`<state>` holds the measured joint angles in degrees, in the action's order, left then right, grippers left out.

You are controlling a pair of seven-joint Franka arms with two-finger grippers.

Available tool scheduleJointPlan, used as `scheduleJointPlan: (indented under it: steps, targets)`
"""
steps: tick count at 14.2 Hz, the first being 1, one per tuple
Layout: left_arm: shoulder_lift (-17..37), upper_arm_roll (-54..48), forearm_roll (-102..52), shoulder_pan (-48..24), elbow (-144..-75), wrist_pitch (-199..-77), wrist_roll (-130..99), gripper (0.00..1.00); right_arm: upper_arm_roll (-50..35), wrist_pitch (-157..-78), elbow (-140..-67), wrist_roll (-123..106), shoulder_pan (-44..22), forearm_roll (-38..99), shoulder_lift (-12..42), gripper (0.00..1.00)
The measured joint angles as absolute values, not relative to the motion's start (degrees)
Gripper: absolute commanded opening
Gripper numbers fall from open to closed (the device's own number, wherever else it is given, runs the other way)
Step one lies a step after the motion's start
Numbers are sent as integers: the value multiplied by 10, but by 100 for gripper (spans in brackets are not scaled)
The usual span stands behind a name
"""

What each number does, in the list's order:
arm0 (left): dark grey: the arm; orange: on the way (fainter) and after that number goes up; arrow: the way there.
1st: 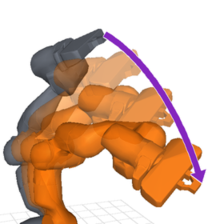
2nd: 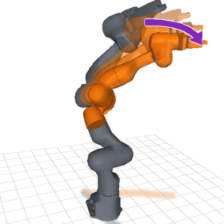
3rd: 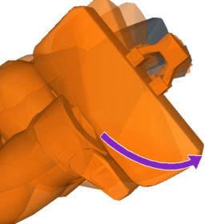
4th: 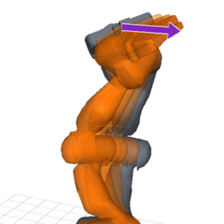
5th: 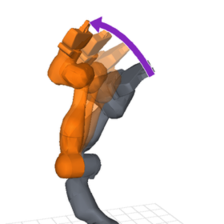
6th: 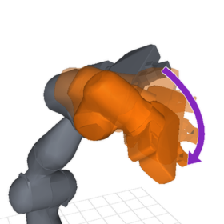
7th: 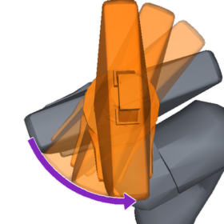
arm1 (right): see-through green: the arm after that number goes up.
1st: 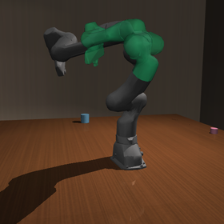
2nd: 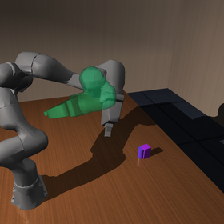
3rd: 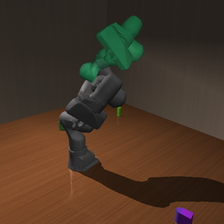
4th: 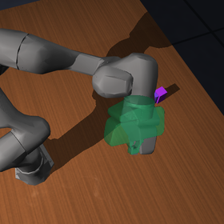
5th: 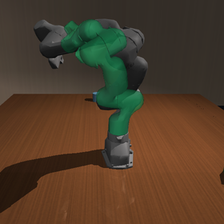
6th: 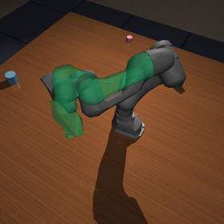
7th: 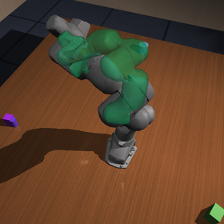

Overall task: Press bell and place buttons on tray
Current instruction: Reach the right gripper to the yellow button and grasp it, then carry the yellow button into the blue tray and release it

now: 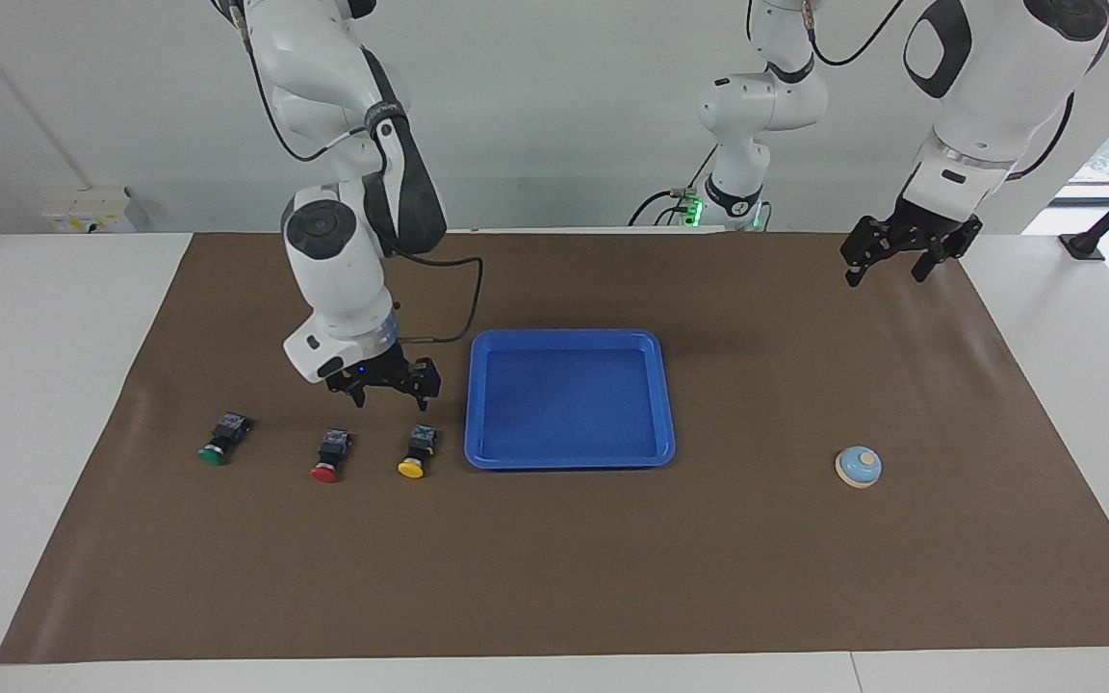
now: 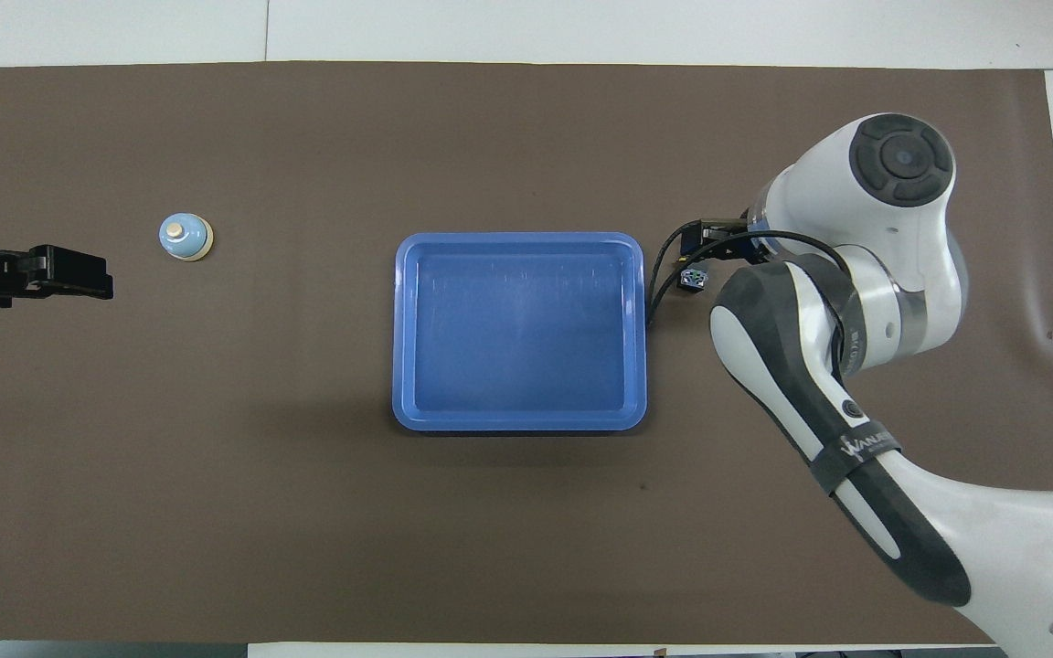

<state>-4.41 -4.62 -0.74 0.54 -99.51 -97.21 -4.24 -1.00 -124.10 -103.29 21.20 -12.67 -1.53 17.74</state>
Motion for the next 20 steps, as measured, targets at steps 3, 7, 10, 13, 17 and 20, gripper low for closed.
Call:
scheduleJointPlan:
  steps: [3,7,10,13,17,20]
  targets:
    - [-40,-46,-12,5,-986,-960,-42,97,-10,-1292,-1033,228,-130,-19,220,100]
    - [-27,-46,-15,5,-985,-955,-42,99,-10,-1312,-1035,231,-135,-20,241,100]
    - [-23,-47,-16,4,-985,-948,-42,100,-10,-1344,-1052,231,-135,-22,246,95]
    - [-23,-48,-16,4,-986,-946,-42,100,-10,-1370,-1072,231,-135,-22,246,67]
    - [-23,-48,-16,4,-987,-946,-42,100,-10,-1385,-1085,233,-135,-22,246,0]
    - [-23,-48,-16,4,-987,-946,-42,100,-10,-1369,-1078,242,-135,-22,243,0]
